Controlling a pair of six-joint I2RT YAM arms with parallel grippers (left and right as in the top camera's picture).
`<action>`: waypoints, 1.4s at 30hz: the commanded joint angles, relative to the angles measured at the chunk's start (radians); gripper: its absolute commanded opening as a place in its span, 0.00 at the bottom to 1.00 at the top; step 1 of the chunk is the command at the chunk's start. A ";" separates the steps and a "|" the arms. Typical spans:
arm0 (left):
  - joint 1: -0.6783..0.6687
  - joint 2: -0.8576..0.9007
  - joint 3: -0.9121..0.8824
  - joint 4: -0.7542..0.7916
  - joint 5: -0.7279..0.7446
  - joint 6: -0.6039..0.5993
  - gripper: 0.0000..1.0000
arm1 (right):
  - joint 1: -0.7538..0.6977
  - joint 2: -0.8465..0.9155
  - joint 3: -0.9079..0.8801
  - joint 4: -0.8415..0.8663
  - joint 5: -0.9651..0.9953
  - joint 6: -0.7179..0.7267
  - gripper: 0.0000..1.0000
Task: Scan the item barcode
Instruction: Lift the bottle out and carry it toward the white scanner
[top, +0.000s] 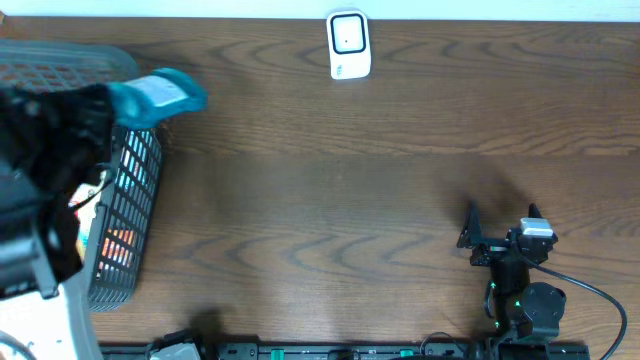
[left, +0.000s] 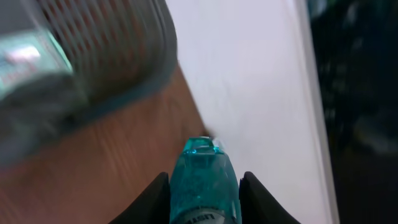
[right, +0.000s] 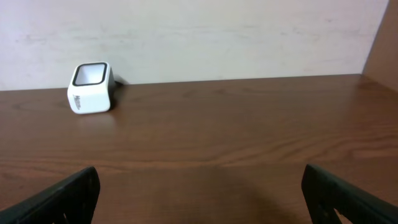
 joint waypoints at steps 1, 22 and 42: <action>-0.101 0.043 0.031 -0.003 0.030 0.010 0.08 | 0.001 -0.005 -0.002 -0.004 0.009 -0.012 0.99; -0.759 0.488 0.031 -0.073 -0.329 0.025 0.08 | 0.001 -0.005 -0.002 -0.004 0.009 -0.012 0.99; -1.009 0.794 0.031 0.058 -0.548 -0.103 0.17 | 0.001 -0.005 -0.002 -0.004 0.009 -0.012 0.99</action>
